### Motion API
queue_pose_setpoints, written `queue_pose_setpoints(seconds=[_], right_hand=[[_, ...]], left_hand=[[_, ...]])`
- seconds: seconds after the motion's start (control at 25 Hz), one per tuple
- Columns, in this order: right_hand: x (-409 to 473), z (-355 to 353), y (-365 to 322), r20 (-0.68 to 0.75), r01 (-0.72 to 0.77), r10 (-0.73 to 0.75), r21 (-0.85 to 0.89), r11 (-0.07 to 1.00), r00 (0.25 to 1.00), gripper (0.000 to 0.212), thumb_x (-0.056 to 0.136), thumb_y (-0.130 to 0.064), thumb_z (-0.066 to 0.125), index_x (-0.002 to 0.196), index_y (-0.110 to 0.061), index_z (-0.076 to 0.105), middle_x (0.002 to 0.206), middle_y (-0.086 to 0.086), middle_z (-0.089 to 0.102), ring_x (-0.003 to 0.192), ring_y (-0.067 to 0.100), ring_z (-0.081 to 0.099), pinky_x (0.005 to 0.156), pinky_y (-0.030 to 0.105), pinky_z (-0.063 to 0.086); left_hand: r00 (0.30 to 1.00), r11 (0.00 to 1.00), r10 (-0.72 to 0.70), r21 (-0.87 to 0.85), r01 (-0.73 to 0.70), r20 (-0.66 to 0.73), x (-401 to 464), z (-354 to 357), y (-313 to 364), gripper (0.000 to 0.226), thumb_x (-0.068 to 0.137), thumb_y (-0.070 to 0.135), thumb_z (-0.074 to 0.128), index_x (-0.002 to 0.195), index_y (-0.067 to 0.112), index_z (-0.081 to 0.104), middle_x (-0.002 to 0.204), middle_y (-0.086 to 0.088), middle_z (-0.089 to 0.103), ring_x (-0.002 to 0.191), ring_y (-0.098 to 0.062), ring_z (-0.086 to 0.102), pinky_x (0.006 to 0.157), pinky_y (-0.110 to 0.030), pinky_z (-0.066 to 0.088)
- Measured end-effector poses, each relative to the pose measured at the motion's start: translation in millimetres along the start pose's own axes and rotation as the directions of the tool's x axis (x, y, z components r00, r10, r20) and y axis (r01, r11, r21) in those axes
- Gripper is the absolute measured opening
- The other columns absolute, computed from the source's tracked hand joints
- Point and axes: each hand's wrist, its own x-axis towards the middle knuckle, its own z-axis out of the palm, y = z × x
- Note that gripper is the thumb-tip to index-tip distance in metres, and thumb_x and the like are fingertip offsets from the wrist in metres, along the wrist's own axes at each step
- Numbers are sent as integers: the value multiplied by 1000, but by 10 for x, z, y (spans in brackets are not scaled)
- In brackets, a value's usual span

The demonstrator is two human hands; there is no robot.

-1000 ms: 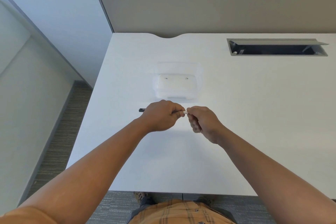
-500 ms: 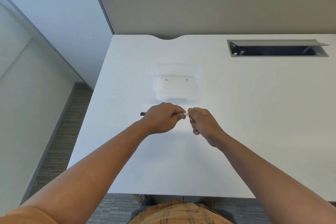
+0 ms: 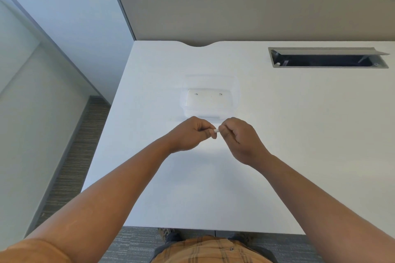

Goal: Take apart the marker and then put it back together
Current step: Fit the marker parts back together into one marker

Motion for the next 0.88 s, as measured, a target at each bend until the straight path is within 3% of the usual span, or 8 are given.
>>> queue_pose_setpoints(seconds=[0.08, 0.2, 0.28, 0.36, 0.4, 0.6, 0.76, 0.88], right_hand=[[-8, 26, 49, -40, 109, -110, -34, 993, 993, 28, 106, -22, 46, 84, -13, 61, 74, -3, 53, 71, 14, 47, 65, 23, 37], [36, 97, -60, -29, -159, 174, 290, 944, 984, 32, 105, -20, 46, 76, -10, 55, 66, -2, 43, 59, 12, 35, 56, 26, 30], [81, 117, -149, 168, -487, 480, 549, 679, 861, 34, 101, -19, 46, 68, -15, 47, 65, 1, 35, 55, 14, 27, 55, 29, 27], [114, 65, -186, 450, -703, 580, 626, 338, 679, 34, 96, -17, 45, 62, -19, 41, 60, -1, 28, 54, 16, 20, 53, 29, 24], [114, 45, -194, 498, -736, 582, 612, 289, 642, 35, 94, -17, 45, 60, -19, 40, 57, -3, 27, 54, 17, 19, 52, 29, 23], [29, 78, -90, -4, -303, 316, 272, 913, 949, 33, 101, -24, 48, 72, -10, 56, 61, -4, 47, 56, 13, 38, 56, 29, 34], [0, 68, 12, -89, 11, -5, 62, 998, 996, 32, 106, -22, 44, 77, -13, 52, 63, -10, 44, 60, 9, 41, 55, 20, 30], [35, 124, -112, -60, -274, 306, 310, 911, 950, 38, 105, -20, 43, 68, -15, 49, 56, -10, 34, 49, 9, 30, 48, 21, 25]], left_hand=[[1000, 997, -4, -76, 6, 24, 1, 3, 33, 23, 100, 28, 57, 93, 17, 76, 108, -7, 73, 102, -21, 63, 90, -37, 50], [998, 997, 22, 75, -17, -64, 45, 60, 41, 24, 100, 35, 53, 90, 27, 74, 95, -5, 72, 79, -16, 58, 78, -36, 51], [990, 927, 66, 374, -14, -127, 41, 82, 43, 26, 100, 38, 48, 87, 29, 68, 76, 2, 66, 67, -15, 53, 67, -34, 49], [971, 811, 198, 579, -87, -132, 20, 126, 32, 30, 101, 36, 44, 77, 24, 56, 63, 2, 54, 63, -17, 48, 60, -35, 44], [968, 797, 221, 595, -107, -121, 10, 139, 28, 30, 101, 36, 43, 76, 22, 54, 61, 2, 51, 63, -17, 48, 59, -35, 43], [999, 979, 15, 203, -5, -45, 62, 96, 9, 25, 101, 35, 49, 95, 28, 72, 83, 1, 68, 76, -18, 60, 73, -33, 48], [1000, 999, 12, -43, -11, 21, 51, 56, 22, 25, 101, 31, 55, 93, 20, 75, 106, -9, 72, 95, -19, 63, 86, -33, 51], [994, 967, 68, 250, -44, -85, 85, 76, 72, 25, 100, 42, 50, 94, 33, 72, 83, 7, 71, 81, -15, 65, 79, -36, 53]])
